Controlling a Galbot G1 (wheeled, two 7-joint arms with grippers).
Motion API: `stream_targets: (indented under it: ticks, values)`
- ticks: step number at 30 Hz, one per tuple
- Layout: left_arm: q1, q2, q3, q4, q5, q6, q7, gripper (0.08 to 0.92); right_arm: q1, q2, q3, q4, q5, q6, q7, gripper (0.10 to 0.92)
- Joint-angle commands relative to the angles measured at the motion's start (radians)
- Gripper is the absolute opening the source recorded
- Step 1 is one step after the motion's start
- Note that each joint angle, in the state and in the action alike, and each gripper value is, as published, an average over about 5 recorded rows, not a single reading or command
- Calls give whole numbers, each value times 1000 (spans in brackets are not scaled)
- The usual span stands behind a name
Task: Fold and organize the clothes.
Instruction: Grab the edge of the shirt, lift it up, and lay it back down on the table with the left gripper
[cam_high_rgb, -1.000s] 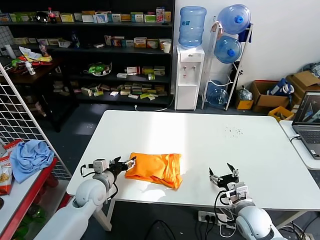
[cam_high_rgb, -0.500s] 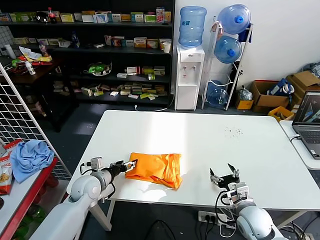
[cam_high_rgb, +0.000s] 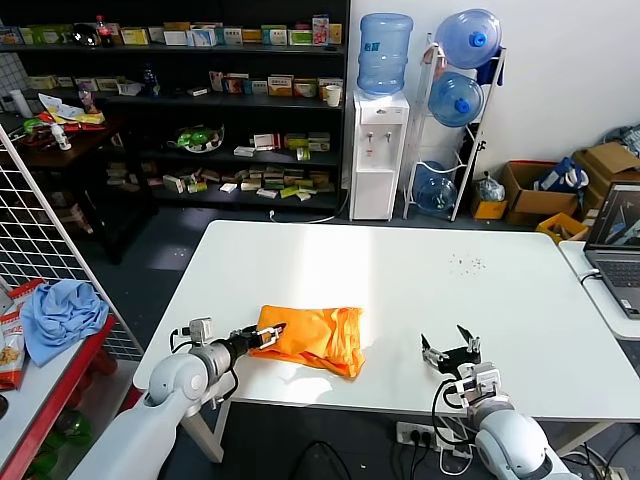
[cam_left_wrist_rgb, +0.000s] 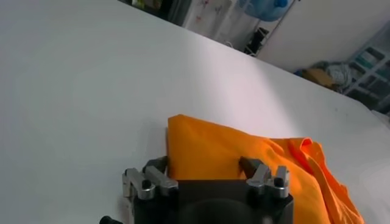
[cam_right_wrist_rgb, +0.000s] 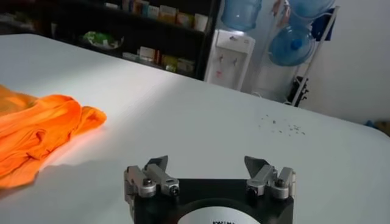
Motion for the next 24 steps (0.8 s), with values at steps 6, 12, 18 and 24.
stream_targets:
  ticks: [6,12,18,24]
  values:
    - [11,-3,5,-23,11,7,24,611,-1,1,-2,7,0,-2,4,823]
    - [18,-4,6,-46,-5,6,18,438,0,1,-4,5,-1,-2,4,823]
    - [30,10,-16,-68,-35,-4,-4,265,4,4,-8,3,-3,-2,5,823]
    - [38,98,-74,-85,-45,-13,-46,155,14,2,-16,10,-2,-6,6,823]
